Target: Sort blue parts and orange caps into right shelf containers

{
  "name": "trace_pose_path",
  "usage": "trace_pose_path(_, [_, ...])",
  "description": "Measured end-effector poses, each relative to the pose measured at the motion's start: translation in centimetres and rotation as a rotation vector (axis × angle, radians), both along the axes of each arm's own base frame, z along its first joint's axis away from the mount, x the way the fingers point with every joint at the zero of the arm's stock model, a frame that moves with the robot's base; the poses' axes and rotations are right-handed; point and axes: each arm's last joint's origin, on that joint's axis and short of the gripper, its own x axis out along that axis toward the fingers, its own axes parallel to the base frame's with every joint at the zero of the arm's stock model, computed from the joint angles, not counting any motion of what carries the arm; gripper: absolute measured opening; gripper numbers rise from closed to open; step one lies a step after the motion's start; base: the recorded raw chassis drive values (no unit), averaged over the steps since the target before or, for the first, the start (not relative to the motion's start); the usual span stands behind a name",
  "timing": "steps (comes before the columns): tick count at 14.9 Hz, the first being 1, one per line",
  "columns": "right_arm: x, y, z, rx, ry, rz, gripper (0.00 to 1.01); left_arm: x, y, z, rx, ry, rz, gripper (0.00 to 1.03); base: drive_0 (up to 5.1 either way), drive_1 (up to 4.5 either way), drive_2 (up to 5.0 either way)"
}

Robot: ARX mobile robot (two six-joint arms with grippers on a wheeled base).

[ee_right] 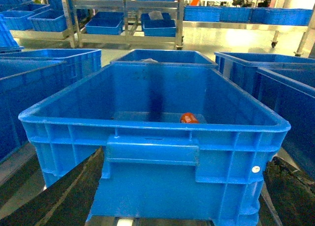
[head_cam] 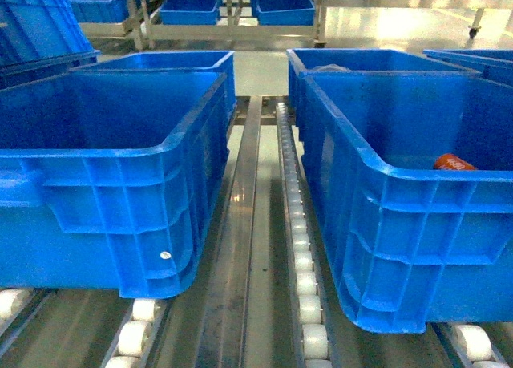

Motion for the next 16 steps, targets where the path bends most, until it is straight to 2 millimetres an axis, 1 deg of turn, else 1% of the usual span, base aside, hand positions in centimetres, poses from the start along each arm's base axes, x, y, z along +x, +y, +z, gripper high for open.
trace_pose_path(16, [0.00,0.00,0.00,0.000,0.000,0.000,0.98,0.00,0.00,0.00,0.000,0.000,0.000,0.98,0.0,0.00,0.0])
